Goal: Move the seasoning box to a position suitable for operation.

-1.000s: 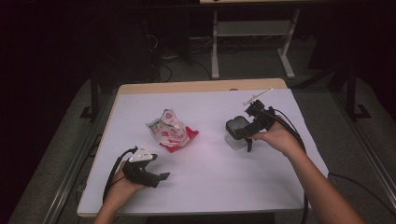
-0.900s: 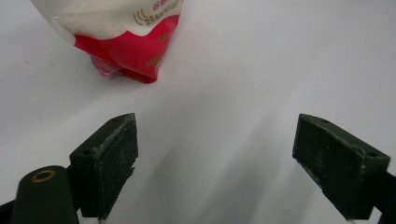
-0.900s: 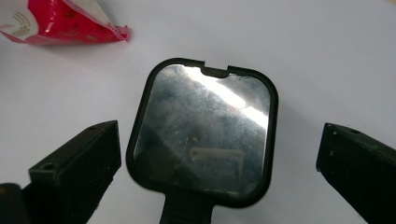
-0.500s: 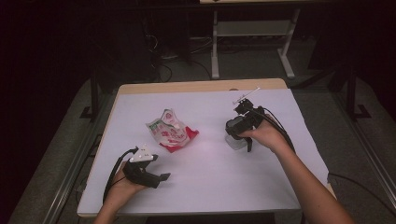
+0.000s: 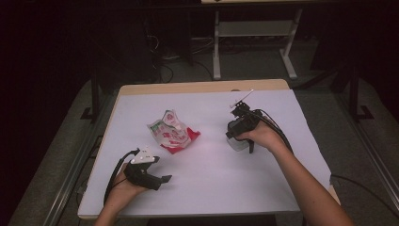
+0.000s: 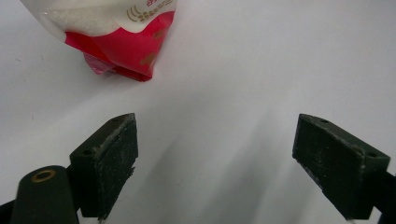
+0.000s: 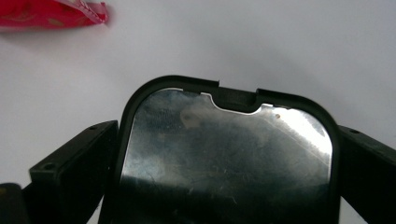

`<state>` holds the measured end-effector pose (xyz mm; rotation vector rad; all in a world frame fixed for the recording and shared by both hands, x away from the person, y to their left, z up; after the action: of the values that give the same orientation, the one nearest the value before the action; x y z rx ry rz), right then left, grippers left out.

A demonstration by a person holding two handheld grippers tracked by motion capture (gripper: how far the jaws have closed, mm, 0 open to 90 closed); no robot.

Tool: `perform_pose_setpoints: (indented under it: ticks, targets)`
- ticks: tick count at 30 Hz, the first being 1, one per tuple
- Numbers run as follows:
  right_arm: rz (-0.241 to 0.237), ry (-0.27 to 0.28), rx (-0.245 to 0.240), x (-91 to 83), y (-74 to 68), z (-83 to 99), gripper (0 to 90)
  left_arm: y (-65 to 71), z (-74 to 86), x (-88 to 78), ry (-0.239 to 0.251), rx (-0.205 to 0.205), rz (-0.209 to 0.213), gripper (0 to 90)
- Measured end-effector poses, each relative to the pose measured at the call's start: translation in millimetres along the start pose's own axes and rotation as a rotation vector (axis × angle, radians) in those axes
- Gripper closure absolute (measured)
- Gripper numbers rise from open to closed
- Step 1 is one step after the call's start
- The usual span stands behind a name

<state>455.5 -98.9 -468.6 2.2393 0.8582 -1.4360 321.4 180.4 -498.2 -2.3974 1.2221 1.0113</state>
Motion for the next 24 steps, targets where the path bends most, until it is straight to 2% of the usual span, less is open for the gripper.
perform_pose_setpoints:
  ticks: [5, 7, 24]
  targets:
    - [-0.011, -0.007, 0.008, -0.8, -0.1, 0.8, 6.6, 0.1, 0.2, 0.4, -0.002, 0.001, 0.002, 13.8]
    - [-0.021, -0.004, 0.007, -1.6, -0.9, 0.4, 11.3, 0.7, 0.4, 0.3, -0.004, 0.0, 0.004, 13.8]
    - [0.01, -0.021, -0.015, -2.6, -1.0, 0.5, 14.5, 1.3, 1.0, 1.3, -0.011, 0.006, 0.008, 14.0]
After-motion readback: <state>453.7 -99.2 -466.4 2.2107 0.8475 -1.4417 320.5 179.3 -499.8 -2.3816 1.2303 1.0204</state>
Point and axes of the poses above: each handheld gripper's, and its own axes: x roughly forward along the jaws, z roughly out of its underside, y roughly to its right, the point moved 9 cm from there along x, roughly forward along the jaws, and after that the axes turned 3 degrees about -x, right-handed, at the moved point
